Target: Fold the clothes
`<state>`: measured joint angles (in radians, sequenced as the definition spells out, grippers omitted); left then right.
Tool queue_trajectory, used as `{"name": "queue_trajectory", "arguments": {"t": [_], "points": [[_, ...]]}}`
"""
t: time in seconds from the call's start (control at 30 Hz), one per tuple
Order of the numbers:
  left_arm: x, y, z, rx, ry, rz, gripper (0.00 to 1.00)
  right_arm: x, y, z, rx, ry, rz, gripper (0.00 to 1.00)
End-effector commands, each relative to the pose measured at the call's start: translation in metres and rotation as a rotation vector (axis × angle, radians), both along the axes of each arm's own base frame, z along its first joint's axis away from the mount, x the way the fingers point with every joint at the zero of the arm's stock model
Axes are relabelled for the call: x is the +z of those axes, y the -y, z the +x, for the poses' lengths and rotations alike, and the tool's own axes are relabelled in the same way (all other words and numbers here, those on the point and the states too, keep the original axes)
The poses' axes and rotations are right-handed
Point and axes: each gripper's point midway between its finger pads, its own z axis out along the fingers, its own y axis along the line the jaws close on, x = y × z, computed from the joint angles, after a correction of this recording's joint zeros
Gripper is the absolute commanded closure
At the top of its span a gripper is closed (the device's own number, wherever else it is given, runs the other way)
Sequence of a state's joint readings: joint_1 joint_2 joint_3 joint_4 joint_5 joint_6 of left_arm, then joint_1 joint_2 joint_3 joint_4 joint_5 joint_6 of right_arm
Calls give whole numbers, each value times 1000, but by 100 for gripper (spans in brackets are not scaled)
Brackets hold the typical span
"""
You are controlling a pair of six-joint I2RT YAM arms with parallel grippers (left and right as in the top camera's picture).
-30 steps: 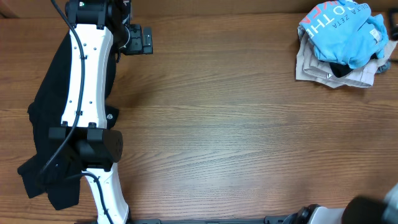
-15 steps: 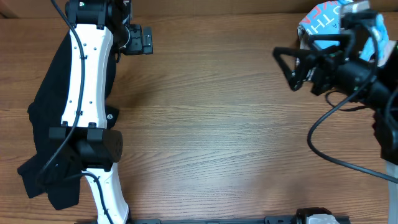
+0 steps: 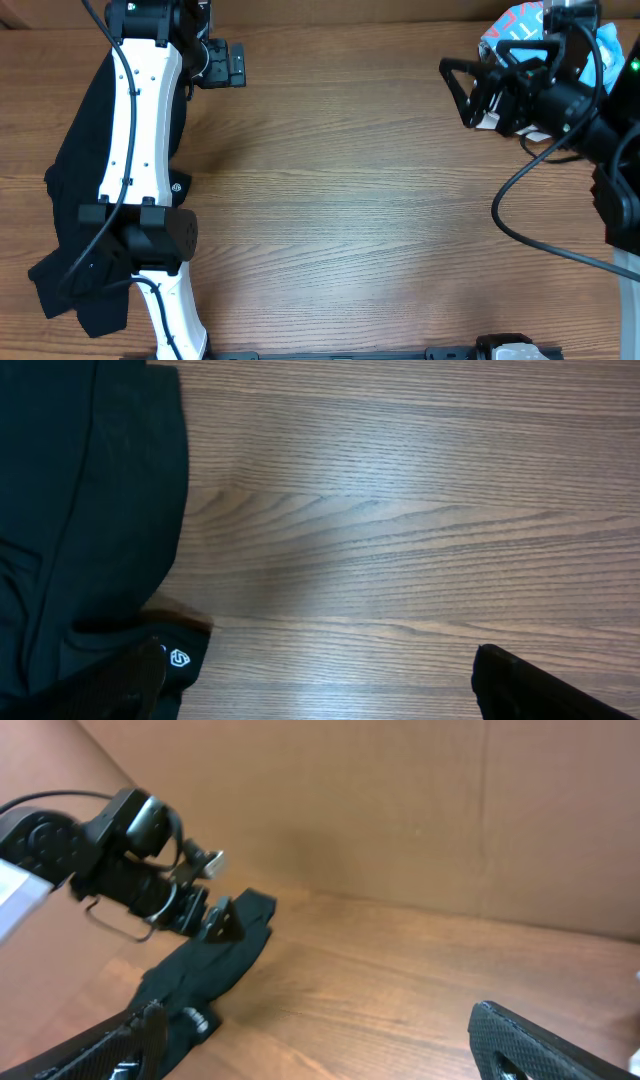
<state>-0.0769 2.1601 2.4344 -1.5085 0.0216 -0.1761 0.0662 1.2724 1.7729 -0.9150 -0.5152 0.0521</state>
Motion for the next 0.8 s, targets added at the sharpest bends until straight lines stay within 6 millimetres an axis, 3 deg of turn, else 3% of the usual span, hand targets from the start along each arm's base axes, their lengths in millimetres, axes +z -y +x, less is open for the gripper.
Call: {"name": "queue_trajectory", "arguments": {"t": [0.0,0.17,0.37,0.6,0.77], "points": [[5,0,0,-12,13,6,0,-1,-6,8,-19,56,-18,0],[5,0,0,-12,13,6,0,-20,-10,2,-48,166,-23,0],[5,0,0,-12,13,6,0,-61,4,-29,-106,313,-7,0],[5,0,0,-12,13,6,0,-136,25,-79,-175,387,-2,0],[5,0,0,-12,13,6,0,-181,37,-94,-215,423,-2,0]]}}
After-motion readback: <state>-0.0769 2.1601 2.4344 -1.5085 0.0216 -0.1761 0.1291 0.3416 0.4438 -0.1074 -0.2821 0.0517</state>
